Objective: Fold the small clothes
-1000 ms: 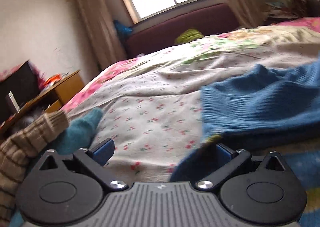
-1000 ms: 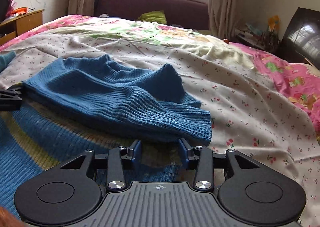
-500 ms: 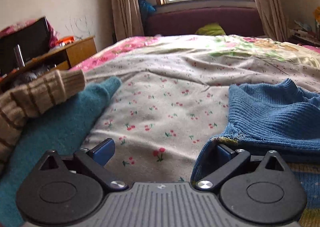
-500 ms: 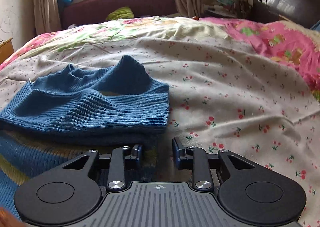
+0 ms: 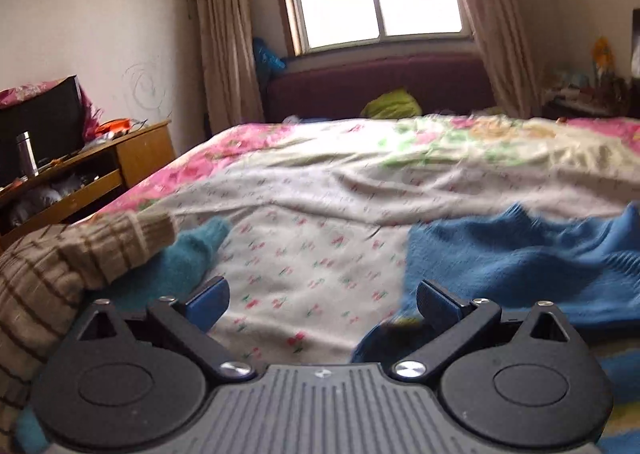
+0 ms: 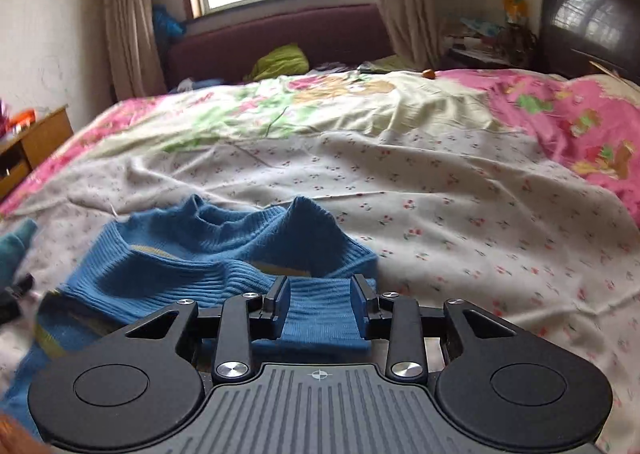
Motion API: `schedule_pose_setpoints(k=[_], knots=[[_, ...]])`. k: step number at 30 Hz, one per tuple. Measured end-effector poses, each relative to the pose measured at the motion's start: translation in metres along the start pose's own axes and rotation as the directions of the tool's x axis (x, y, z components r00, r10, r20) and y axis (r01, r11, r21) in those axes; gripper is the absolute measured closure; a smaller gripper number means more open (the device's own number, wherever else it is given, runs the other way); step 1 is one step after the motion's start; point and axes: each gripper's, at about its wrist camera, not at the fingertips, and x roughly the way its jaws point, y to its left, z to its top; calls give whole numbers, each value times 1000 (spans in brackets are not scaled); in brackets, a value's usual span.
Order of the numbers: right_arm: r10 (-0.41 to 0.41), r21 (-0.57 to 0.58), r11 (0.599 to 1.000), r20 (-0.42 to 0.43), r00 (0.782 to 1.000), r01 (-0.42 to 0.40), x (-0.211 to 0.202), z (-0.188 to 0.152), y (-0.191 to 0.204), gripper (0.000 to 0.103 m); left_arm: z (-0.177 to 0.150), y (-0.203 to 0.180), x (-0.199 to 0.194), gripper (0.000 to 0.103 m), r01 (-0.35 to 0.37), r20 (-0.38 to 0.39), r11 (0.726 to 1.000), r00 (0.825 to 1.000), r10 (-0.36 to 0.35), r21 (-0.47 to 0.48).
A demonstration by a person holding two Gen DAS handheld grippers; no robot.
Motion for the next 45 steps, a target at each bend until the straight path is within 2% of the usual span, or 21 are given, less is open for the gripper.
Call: schedule_pose_setpoints(k=[3, 5, 7, 10, 11, 13, 15, 17, 19, 21, 23, 26, 28, 30, 32, 35, 38, 39, 42, 44, 45], knots=[[-8, 21, 1000, -25, 1000, 8, 41, 10, -2, 70, 8, -16, 16, 0, 72, -10, 997, 997, -72, 6], [59, 67, 996, -36, 998, -56, 62, 19, -3, 70, 9, -27, 33, 0, 103, -41, 995, 994, -103, 15], [130, 90, 988, -63, 990, -124, 82, 24, -3, 71, 4, -37, 48, 0, 96, -53, 994, 994, -93, 44], [-18, 70, 997, -123, 992, 27, 110, 18, -11, 70, -10, -39, 73, 0, 57, -134, 997, 990, -49, 57], [-15, 81, 996, -125, 992, 25, 113, 15, -17, 68, -15, -35, 78, 0, 56, -155, 998, 987, -49, 36], [-20, 89, 996, -108, 994, 29, 108, 13, -21, 67, -18, -25, 81, 0, 60, -171, 998, 983, -62, -17], [-51, 90, 994, -92, 994, 59, 101, 13, -19, 66, -16, -21, 79, 0, 27, -161, 1000, 987, -29, -12], [-46, 124, 991, -77, 996, 55, 87, 13, -18, 65, -14, -17, 74, 0, 11, -139, 1000, 990, -12, -6], [-67, 53, 996, -31, 997, 69, 72, 9, -9, 62, -14, -16, 74, 0, -3, -139, 1000, 990, 4, 12], [-154, -24, 988, -89, 984, 153, 83, 6, -6, 62, -17, -16, 80, 0, -16, -178, 1000, 984, 20, 23], [-185, 0, 982, -142, 972, 187, 90, 4, -16, 65, -14, -14, 75, 0, -16, -187, 999, 982, 21, 29], [-123, 69, 989, -90, 988, 130, 58, 13, -20, 62, -6, -7, 51, 0, 1, -161, 998, 987, 9, 63], [-48, 60, 997, -57, 997, 52, 28, 12, -15, 60, -5, 3, 33, 0, 63, -178, 994, 983, -46, 90], [52, 48, 998, -77, 996, -49, -4, 3, -7, 60, -9, 15, 11, 0, 125, -212, 987, 972, -103, 96], [111, 44, 993, -121, 987, -106, -33, -13, -3, 60, -16, 28, -11, 0, 172, -256, 979, 956, -141, 105], [185, 65, 982, -228, 956, -175, -71, -42, 2, 60, -26, 48, -42, 0, 241, -330, 965, 923, -197, 99], [209, 103, 977, -307, 928, -186, -101, -70, 4, 60, -37, 62, -65, 0, 293, -391, 951, 891, -232, 103], [223, 130, 973, -342, 913, -189, -107, -80, 4, 60, -39, 66, -71, 0, 310, -406, 945, 881, -243, 107], [238, 166, 969, -406, 882, -184, -119, -104, 5, 59, -43, 73, -80, 0, 337, -436, 933, 863, -253, 125], [247, 202, 964, -449, 859, -172, -120, -115, 4, 59, -47, 76, -82, 7, 350, -465, 929, 846, -259, 120], [265, 232, 957, -456, 850, -174, -122, -121, 3, 59, -49, 76, -81, 16, 361, -485, 926, 834, -265, 115]])
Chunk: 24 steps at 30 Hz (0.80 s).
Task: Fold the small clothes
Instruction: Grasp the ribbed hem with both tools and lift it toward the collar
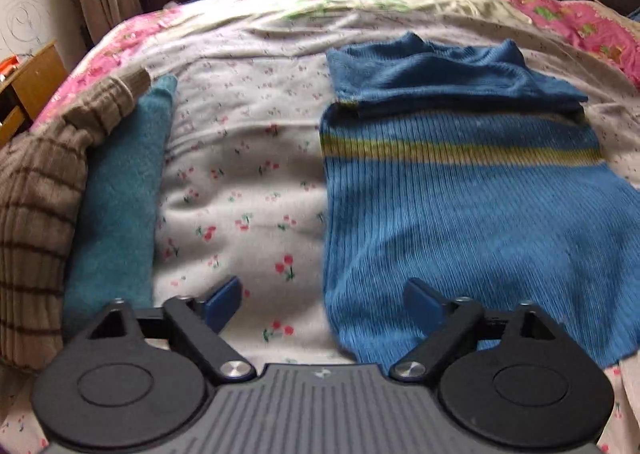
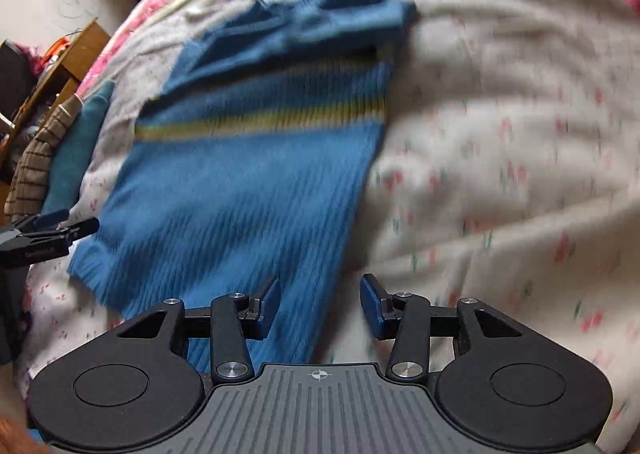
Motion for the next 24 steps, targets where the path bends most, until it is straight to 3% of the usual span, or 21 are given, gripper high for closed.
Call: schedule_pose_setpoints(k=[1, 4, 14, 18, 24], knots=[[20, 17, 1000, -10, 1000, -20, 1, -3, -1, 59, -2, 0, 2, 25, 17, -22, 1000, 1000, -17, -2], [40, 34, 999, -9, 999, -40, 2, -10, -2, 59, -8, 1, 8, 37, 72, -62, 997, 995, -74, -26], [40, 33, 999, -7, 999, -40, 3, -14, -1, 59, -8, 9, 12, 42, 196, -125, 973, 969, -211, -123], [61, 61, 996, 2, 998, -61, 2, -16, -8, 59, -8, 6, 10, 55, 237, -131, 961, 958, -255, -139], [82, 83, 993, 4, 997, -82, -1, -17, -11, 59, -5, 10, 13, 67, 270, -148, 944, 943, -299, -188]])
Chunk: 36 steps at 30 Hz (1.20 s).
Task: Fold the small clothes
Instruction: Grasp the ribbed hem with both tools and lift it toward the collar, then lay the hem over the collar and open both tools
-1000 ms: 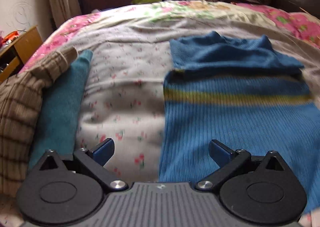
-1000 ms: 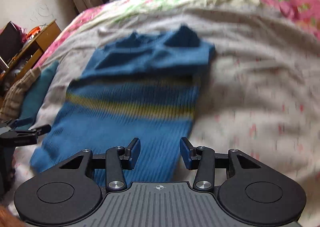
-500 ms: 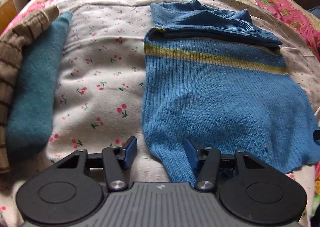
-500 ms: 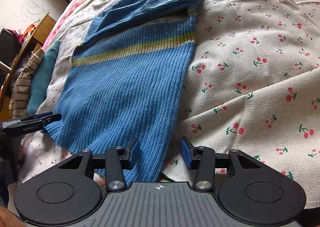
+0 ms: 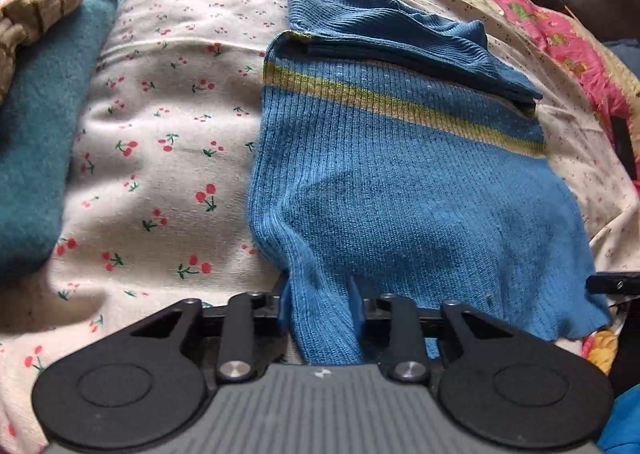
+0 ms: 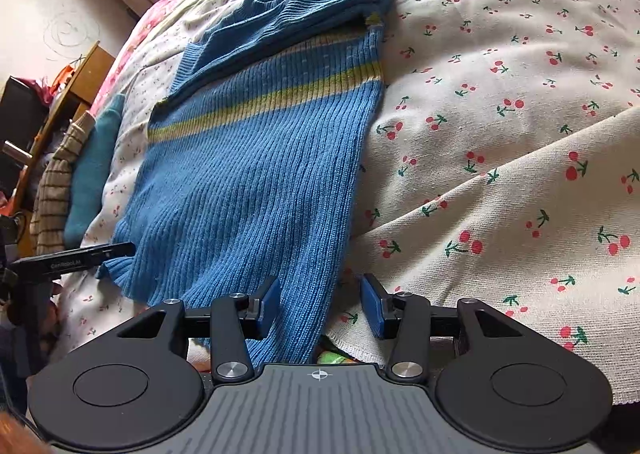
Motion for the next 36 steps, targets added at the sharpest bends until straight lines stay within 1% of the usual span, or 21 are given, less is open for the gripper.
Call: schedule_pose_setpoints(k=[2, 4, 5, 6, 8, 9, 10, 11, 13, 15, 17, 18, 21, 23, 25, 27, 29, 31, 32, 33, 36], knots=[[17, 9, 1000, -16, 1000, -17, 4, -1, 0, 59, 0, 2, 1, 70, 18, -7, 1000, 1000, -18, -18], [59, 28, 998, -33, 998, -58, 6, -2, -1, 60, 1, 4, 2, 71, 32, -13, 999, 999, -33, -29], [78, 35, 996, -44, 996, -76, 8, -2, -1, 62, 1, 5, 3, 71, 40, -20, 999, 999, -41, -37], [92, 41, 995, -50, 995, -90, 9, -2, 0, 70, 3, 7, 5, 71, 49, -30, 998, 998, -50, -49], [111, 49, 993, -53, 992, -109, 11, -2, 0, 77, 6, 12, 10, 71, 61, -59, 995, 996, -66, -75], [123, 59, 991, -49, 991, -120, 12, -1, 1, 82, 8, 13, 12, 71, 62, -71, 995, 995, -67, -78], [135, 69, 989, -44, 990, -132, 12, -1, 0, 85, 9, 13, 13, 71, 55, -77, 995, 995, -61, -78], [153, 83, 985, -36, 988, -149, 12, -1, -1, 88, 10, 11, 13, 71, 52, -76, 996, 995, -58, -76], [200, 118, 973, -7, 980, -198, 9, 1, -3, 91, 8, 9, 10, 80, 65, -54, 995, 996, -70, -78], [253, 152, 955, 38, 967, -256, 3, 5, -5, 93, 8, 9, 7, 81, 102, -30, 989, 994, -105, -103], [290, 167, 939, 87, 953, -301, -4, 14, -4, 93, 12, 12, 3, 81, 157, 7, 978, 987, -158, -137], [309, 167, 931, 116, 944, -325, -8, 21, -2, 93, 17, 13, 0, 82, 202, 36, 966, 979, -199, -163], [347, 162, 910, 207, 915, -382, -19, 49, 2, 93, 44, 18, -8, 82, 338, 136, 917, 939, -315, -212], [361, 150, 900, 272, 892, -410, -25, 73, 2, 93, 72, 17, -10, 82, 393, 196, 896, 914, -356, -206], [351, 136, 900, 338, 873, -415, -27, 103, -1, 93, 106, 16, -7, 82, 440, 252, 877, 886, -389, -194], [330, 138, 902, 394, 858, -410, -22, 133, -8, 93, 138, 17, 1, 82, 456, 297, 871, 870, -394, -182], [278, 167, 909, 436, 856, -381, -9, 162, -18, 93, 170, 20, 16, 82, 444, 328, 877, 868, -372, -181], [227, 208, 913, 458, 860, -352, 13, 192, -30, 93, 198, 28, 40, 81, 446, 351, 872, 864, -362, -200], [198, 226, 916, 463, 864, -332, 25, 205, -35, 91, 208, 30, 51, 81, 425, 363, 883, 869, -336, -200], [163, 264, 913, 459, 873, -310, 39, 216, -41, 88, 217, 31, 63, 81, 390, 367, 895, 882, -296, -216], [137, 314, 908, 406, 904, -278, 70, 235, -59, 86, 228, 38, 95, 80, 327, 339, 906, 913, -229, -267]])
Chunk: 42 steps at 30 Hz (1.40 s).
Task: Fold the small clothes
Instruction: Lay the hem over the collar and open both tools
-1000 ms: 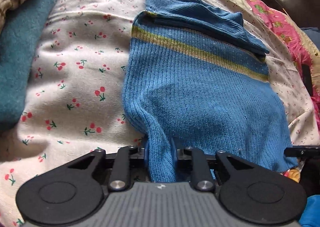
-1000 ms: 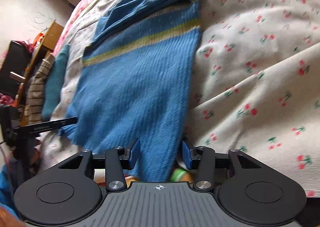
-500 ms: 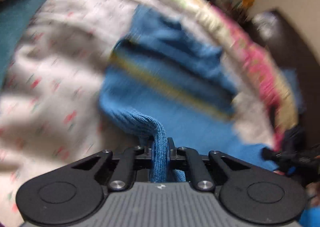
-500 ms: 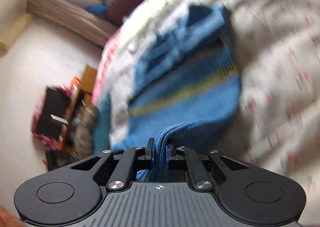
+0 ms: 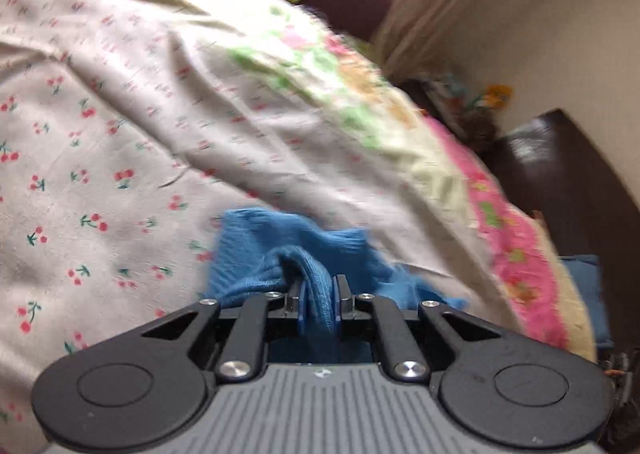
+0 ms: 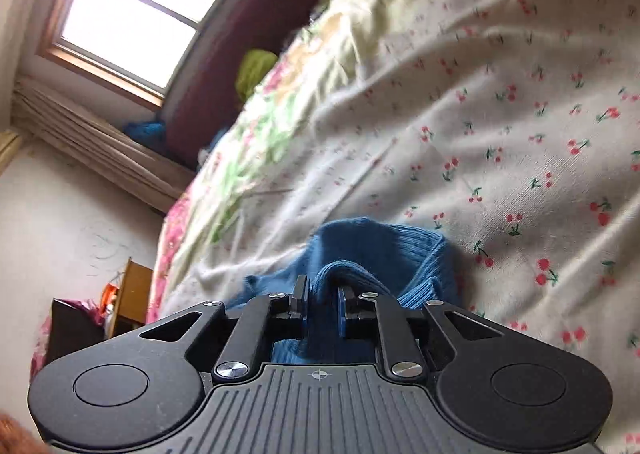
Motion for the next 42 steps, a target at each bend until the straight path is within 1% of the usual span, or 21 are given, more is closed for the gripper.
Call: schedule_pose_setpoints(k=[2, 5, 7, 9, 11, 12, 14, 16, 19, 23, 25, 26, 28, 29, 30, 31, 34, 36, 37, 40, 42], knots=[[-30, -19, 999, -3, 1000, 30, 6, -3, -2, 81, -2, 14, 3, 76, -20, 2, 999, 1000, 20, -47], [-31, -70, 997, 32, 999, 33, -2, -10, -2, 71, -2, 30, -6, 62, 11, 55, 992, 998, -4, -127], [-42, -106, 993, 65, 997, 49, -10, -12, 0, 66, -1, 28, -14, 44, -22, 106, 993, 994, 34, -118], [-63, -145, 987, 91, 994, 76, -16, -14, 4, 62, -3, 25, -22, 42, -76, 150, 992, 985, 90, -97], [-83, -184, 977, 128, 988, 105, -22, -17, 8, 59, -7, 20, -26, 41, -90, 153, 993, 983, 101, -76], [-98, -216, 968, 154, 983, 130, -25, -17, 11, 53, -11, 16, -27, 41, -94, 155, 994, 983, 102, -59], [-130, -287, 940, 195, 972, 183, -29, -21, 17, 47, -19, 5, -28, 40, -104, 158, 995, 982, 102, 2], [-150, -361, 904, 232, 961, 228, -33, -28, 21, 47, -28, -5, -27, 38, -118, 147, 991, 983, 108, 66], [-177, -459, 849, 219, 959, 262, -25, -34, 24, 43, -40, -11, -18, 37, -135, 118, 983, 986, 121, 120], [-233, -539, 789, 183, 955, 296, 3, -36, 25, 43, -51, -11, -7, 37, -184, 121, 969, 979, 165, 167], [-272, -544, 777, 162, 948, 316, 19, -33, 22, 49, -55, -8, -5, 37, -224, 145, 960, 969, 201, 165], [-309, -540, 768, 160, 938, 345, 26, -32, 19, 64, -56, -7, -5, 37, -263, 172, 952, 957, 236, 155], [-344, -503, 778, 160, 925, 376, 30, -29, 11, 75, -58, 1, -5, 36, -394, 227, 914, 903, 365, 99], [-345, -490, 785, 164, 924, 380, 29, -28, 9, 76, -59, 10, -6, 36, -388, 228, 920, 902, 366, 57], [-348, -485, 786, 164, 923, 382, 27, -27, 8, 76, -61, 18, -8, 36, -353, 227, 935, 912, 341, 12], [-355, -490, 781, 163, 921, 388, 26, -28, 9, 76, -63, 20, -10, 36, -345, 231, 938, 913, 335, 4], [-382, -518, 729, 233, 894, 447, 11, -29, 23, 75, -66, 9, -16, 36, -385, 250, 922, 897, 364, 40], [-376, -521, 699, 316, 871, 491, -4, -30, 39, 66, -67, 7, -21, 36, -398, 267, 917, 886, 378, 22], [-353, -532, 696, 331, 875, 481, -9, -31, 49, 66, -68, 7, -24, 36, -400, 274, 917, 882, 383, 5], [-278, -605, 692, 279, 919, 393, -1, -40, 79, 66, -74, 9, -30, 36, -379, 283, 925, 884, 373, -35], [-240, -664, 678, 207, 949, 316, 21, -51, 98, 53, -79, 7, -31, 36, -371, 290, 928, 886, 361, -21]])
